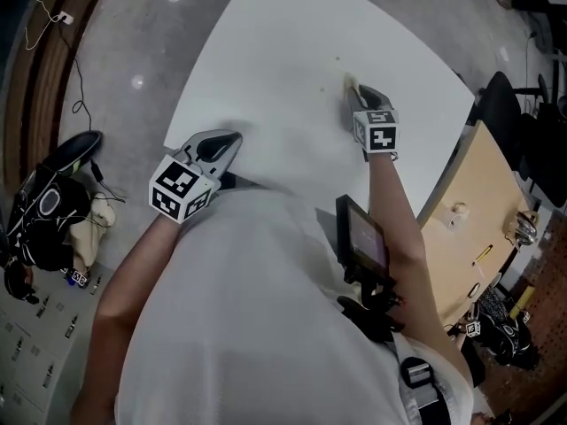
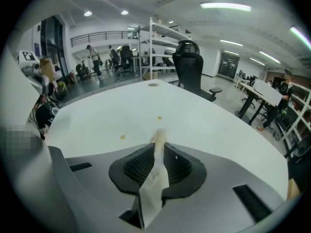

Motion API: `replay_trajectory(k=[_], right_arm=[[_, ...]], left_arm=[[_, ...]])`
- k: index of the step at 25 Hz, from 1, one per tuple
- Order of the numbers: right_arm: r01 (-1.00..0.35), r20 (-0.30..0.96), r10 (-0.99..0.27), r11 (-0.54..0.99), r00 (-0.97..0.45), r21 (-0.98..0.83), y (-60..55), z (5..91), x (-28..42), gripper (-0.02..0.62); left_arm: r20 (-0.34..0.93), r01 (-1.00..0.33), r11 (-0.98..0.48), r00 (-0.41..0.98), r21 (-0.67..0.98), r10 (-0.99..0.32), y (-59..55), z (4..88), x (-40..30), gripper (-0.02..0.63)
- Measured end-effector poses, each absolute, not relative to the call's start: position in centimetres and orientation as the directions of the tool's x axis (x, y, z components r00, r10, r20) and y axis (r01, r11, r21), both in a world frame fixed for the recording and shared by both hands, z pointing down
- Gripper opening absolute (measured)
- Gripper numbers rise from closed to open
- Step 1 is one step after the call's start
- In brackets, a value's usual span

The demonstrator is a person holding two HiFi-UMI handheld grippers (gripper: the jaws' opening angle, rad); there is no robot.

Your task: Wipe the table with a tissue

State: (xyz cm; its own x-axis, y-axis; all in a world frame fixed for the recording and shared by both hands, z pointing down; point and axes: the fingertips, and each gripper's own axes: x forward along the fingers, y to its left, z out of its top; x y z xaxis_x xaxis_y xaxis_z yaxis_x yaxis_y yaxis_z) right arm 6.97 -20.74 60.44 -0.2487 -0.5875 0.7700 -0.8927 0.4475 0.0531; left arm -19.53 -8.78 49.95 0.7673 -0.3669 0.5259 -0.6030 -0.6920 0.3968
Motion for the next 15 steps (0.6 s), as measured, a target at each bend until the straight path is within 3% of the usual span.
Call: replay_trajectory(k=[7,15], right_arm=[[-0.833,0.797,-0.595,0.492,-0.107,0.255,-20.2,60.8,5.7,0.058],[-0.719,0.843,-0.508,0.651,-0.175,0.243,-18.7,60.9,-0.1,0.058]], left_arm=[[0.524,-0.617,-0.678,0.76,0.399,-0.384,-8.5,50.0,-21.2,0.006],[0.518,-0.603,-0.691,0.77,0.398,-0.373,-8.8,49.7,-21.6,0.006]])
